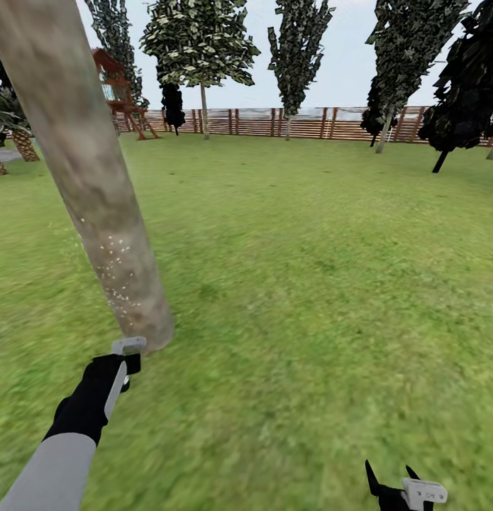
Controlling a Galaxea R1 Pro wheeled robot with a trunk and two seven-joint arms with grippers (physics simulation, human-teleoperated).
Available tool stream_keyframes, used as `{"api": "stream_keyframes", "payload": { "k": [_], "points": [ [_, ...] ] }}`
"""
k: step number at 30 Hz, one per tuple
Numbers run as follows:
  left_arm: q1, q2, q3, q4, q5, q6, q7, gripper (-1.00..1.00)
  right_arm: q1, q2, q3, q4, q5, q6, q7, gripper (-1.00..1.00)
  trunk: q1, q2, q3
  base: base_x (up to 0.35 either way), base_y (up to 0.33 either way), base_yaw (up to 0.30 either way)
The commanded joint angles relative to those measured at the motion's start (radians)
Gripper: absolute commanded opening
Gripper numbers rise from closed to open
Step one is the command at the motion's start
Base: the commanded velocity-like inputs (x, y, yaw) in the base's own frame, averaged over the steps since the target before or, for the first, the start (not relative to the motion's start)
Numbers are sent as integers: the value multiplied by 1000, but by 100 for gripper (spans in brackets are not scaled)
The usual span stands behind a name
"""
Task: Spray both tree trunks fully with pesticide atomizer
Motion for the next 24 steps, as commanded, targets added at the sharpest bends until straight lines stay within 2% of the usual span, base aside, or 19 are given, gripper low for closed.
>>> {"api": "stream_keyframes", "payload": {
  "k": [1, 9, 16, 24],
  "points": [
    [6, 2, 0, -4, 0, 0, 0, -100, 0, 0, 0, 0, 0, 0, 0, 100, 0, 0, 0, 152, -262, 0],
    [13, 2, 1, -2, 0, 0, 4, -100, 0, 0, 0, 0, 0, 0, -1, 100, 0, 0, 0, 175, -242, 23],
    [13, -4, -1, 7, 3, 1, 6, -100, 0, 0, 0, 0, 0, 0, 0, 100, 0, 0, 0, 102, -266, 257],
    [13, -4, -1, 7, 3, 1, 6, -100, 0, 1, 0, 0, 0, 0, 0, 100, 0, 0, 0, 13, -275, 279]
  ]
}}
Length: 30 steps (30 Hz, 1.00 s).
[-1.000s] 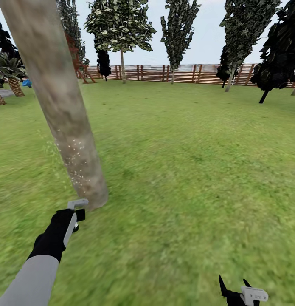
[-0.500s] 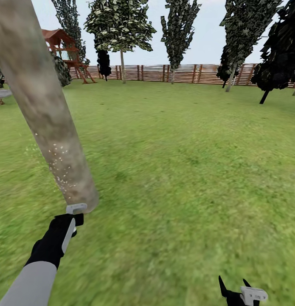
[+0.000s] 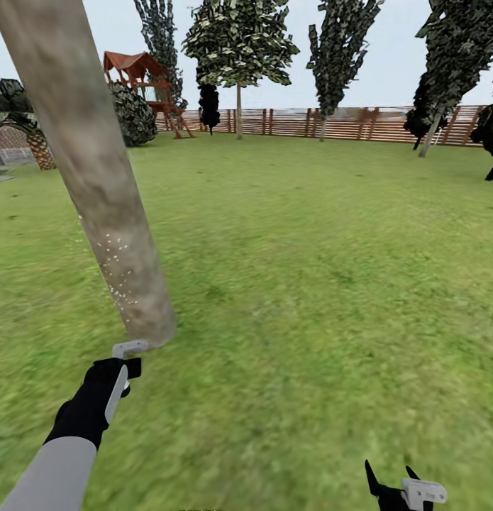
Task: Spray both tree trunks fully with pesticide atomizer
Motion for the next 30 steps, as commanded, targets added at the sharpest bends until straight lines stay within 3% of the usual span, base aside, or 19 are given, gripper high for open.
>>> {"api": "stream_keyframes", "payload": {
  "k": [1, 6, 18, 30],
  "points": [
    [0, 0, 0, 0, -1, 0, 1, -100, 0, 2, 0, 0, 0, 0, 0, 100, 0, 0, 0, 0, -277, 279],
    [0, 0, 0, 0, -1, 0, 1, -100, 0, 5, 0, 0, -1, 0, 0, 100, 0, 0, 0, 0, -277, 242],
    [0, 0, 1, 0, -2, 0, 1, -100, 0, 5, -1, 0, -2, 0, -1, 100, 0, 0, 0, 0, -277, 31],
    [0, 9, 4, 0, 0, 0, 0, -100, 0, 5, -1, 0, -2, 0, -1, 100, 0, 0, 0, 0, -277, 266]
  ]
}}
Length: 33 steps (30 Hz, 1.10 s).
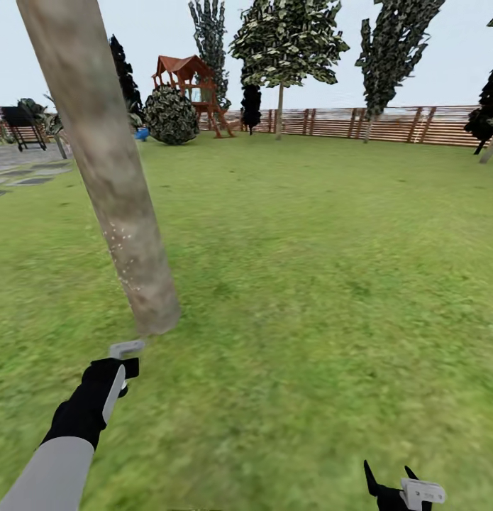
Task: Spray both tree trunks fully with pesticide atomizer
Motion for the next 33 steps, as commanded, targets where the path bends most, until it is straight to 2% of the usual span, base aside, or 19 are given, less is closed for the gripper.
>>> {"api": "stream_keyframes", "payload": {
  "k": [1, 5, 15, 33],
  "points": [
    [0, 2, 8, 0, 0, 0, 1, -100, 0, 0, 0, 0, 0, 0, 0, 100, 0, 0, 0, 0, -277, 279],
    [0, 0, 30, 0, 1, -1, 1, -100, 0, 0, 0, 0, 0, 0, 0, 100, 0, 0, 0, 0, -277, 279],
    [0, -5, 32, 0, 0, -2, -1, -100, 0, 0, 1, 0, 1, 0, 0, 100, 0, 0, 0, 3, -277, 268],
    [14, -3, 31, 0, 2, -2, -3, -100, 0, 0, 0, 0, 1, 0, 0, 100, 0, 0, 0, 199, -217, 24]
  ]
}}
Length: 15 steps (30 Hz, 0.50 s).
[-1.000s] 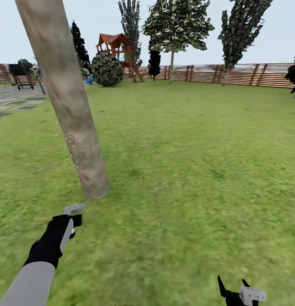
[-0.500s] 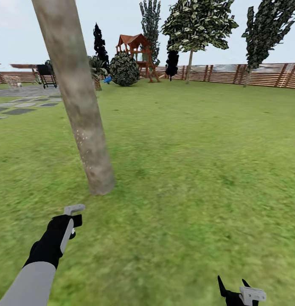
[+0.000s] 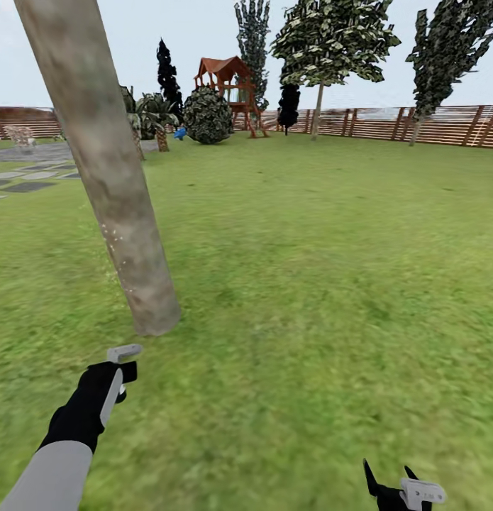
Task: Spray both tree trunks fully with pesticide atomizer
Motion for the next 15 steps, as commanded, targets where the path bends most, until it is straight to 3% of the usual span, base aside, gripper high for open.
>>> {"api": "stream_keyframes", "payload": {
  "k": [1, 11, 15],
  "points": [
    [0, -1, -1, 0, -1, 0, 0, -100, 0, 0, 0, 0, 0, 0, 0, 100, 0, 0, 0, 241, -187, 191],
    [0, -3, 0, 0, -2, -1, 0, -100, 0, 0, 0, 0, 0, 0, 0, 100, 0, 0, 0, 241, -187, 266],
    [0, -4, -2, 0, -1, -1, 0, -100, 0, 0, 0, 0, 0, 0, 0, 100, 0, 0, 0, 235, -193, 60]
  ]
}}
